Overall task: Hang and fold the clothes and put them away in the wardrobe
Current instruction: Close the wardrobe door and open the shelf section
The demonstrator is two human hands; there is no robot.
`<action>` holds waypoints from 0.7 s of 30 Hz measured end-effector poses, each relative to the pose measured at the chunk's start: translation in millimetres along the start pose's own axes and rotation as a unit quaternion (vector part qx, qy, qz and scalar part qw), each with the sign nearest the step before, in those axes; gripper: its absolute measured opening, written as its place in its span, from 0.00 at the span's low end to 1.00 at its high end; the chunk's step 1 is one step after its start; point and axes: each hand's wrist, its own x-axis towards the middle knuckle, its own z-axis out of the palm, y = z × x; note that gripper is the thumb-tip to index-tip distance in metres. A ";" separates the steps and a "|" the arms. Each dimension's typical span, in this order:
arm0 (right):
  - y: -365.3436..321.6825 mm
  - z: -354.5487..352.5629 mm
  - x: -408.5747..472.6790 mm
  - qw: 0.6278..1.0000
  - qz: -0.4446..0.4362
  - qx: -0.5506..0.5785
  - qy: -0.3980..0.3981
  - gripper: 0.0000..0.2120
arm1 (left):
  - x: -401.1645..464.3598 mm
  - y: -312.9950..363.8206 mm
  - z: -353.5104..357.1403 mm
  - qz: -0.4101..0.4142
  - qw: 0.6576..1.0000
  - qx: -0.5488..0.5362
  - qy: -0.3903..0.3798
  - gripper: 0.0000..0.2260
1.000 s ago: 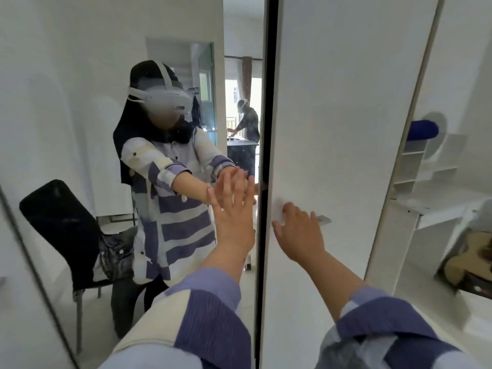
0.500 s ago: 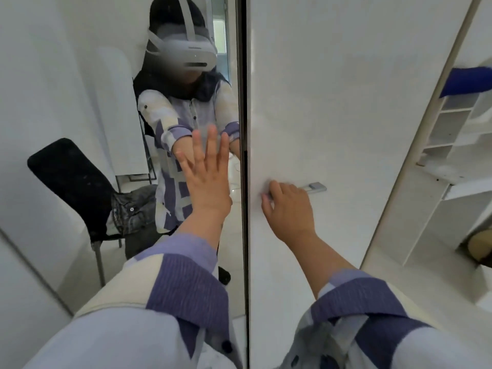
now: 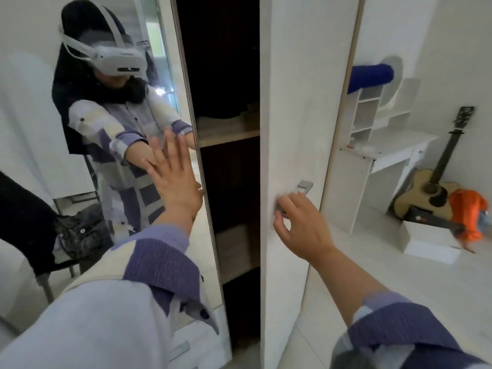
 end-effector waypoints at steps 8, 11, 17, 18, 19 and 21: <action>19.8 -99.5 -37.3 0.986 0.154 -0.042 0.054 0.09 | -68.8 131.6 -29.5 0.331 0.907 -0.235 -0.116 0.30; 10.3 -144.5 -20.9 0.954 0.204 -0.049 0.214 0.17 | -96.3 180.6 -50.1 0.435 0.847 -0.277 -0.131 0.29; 36.1 -200.0 13.5 0.911 0.332 -0.113 0.219 0.26 | -124.3 245.6 -69.0 0.448 0.804 -0.340 -0.194 0.36; 44.6 -204.4 11.3 0.903 0.351 -0.123 0.215 0.28 | -125.3 255.8 -72.6 0.452 0.803 -0.335 -0.197 0.38; 52.9 -208.8 8.1 0.896 0.364 -0.130 0.217 0.29 | -125.5 266.4 -76.6 0.456 0.802 -0.330 -0.200 0.39; 70.1 -216.6 2.5 0.886 0.382 -0.132 0.229 0.30 | -122.0 288.7 -85.0 0.462 0.805 -0.320 -0.191 0.41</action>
